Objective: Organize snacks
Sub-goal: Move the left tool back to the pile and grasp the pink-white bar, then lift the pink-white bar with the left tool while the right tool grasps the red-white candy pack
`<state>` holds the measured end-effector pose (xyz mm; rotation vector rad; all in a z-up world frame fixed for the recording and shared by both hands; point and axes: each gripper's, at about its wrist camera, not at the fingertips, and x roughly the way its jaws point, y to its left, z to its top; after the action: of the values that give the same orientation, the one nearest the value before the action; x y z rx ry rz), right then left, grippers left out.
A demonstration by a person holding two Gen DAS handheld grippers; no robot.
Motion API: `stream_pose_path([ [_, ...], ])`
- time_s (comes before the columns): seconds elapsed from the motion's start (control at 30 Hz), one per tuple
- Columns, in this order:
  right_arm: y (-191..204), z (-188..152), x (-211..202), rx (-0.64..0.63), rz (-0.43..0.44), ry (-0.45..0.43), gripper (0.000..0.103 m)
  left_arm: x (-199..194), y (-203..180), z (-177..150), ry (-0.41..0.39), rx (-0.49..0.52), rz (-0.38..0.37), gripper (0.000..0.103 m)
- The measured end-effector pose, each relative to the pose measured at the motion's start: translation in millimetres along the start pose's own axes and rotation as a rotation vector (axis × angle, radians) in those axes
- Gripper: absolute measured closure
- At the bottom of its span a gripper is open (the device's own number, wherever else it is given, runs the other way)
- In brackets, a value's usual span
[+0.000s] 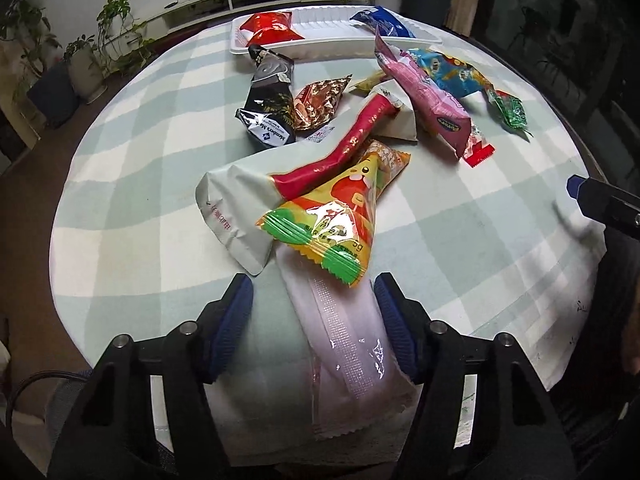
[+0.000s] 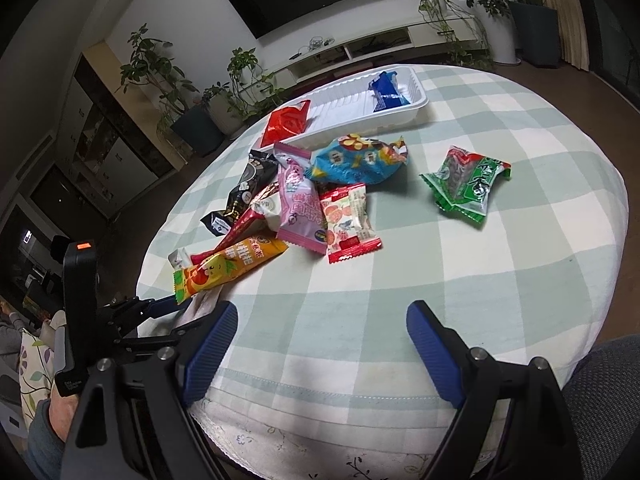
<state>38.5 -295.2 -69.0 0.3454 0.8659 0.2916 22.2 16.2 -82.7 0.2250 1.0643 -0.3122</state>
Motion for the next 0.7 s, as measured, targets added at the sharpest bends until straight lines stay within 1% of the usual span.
stream_pose_path([
  [0.03,1,0,0,-0.004,-0.004,0.0,0.014,0,0,-1,0.001,0.007,-0.004,0.044],
  [0.07,1,0,0,-0.007,-0.007,0.0,0.014,-1,0,-1,0.002,0.012,-0.014,0.05],
  [0.1,2,-1,0,-0.01,-0.01,-0.001,0.014,-2,1,0,0.004,0.016,-0.024,0.054],
  [0.13,2,-1,1,-0.011,-0.012,0.002,0.015,-3,2,0,0.006,0.017,-0.029,0.063],
  [0.17,3,-1,1,-0.011,-0.012,0.005,0.015,-3,3,0,0.009,0.017,-0.036,0.068],
  [0.27,4,-1,4,-0.016,-0.017,0.016,0.017,-5,10,0,0.02,0.009,-0.066,0.075],
  [0.37,4,-1,5,-0.019,-0.026,0.022,0.017,-6,14,0,0.03,0.023,-0.077,0.077],
  [0.43,4,-1,7,-0.017,-0.031,0.031,0.017,-4,10,1,0.049,0.058,-0.063,0.077],
  [0.5,4,-2,9,-0.017,-0.031,0.038,0.018,-3,8,3,0.062,0.071,-0.055,0.076],
  [0.7,9,-2,8,-0.036,-0.034,0.043,0.019,0,2,8,0.08,0.141,-0.046,0.077],
])
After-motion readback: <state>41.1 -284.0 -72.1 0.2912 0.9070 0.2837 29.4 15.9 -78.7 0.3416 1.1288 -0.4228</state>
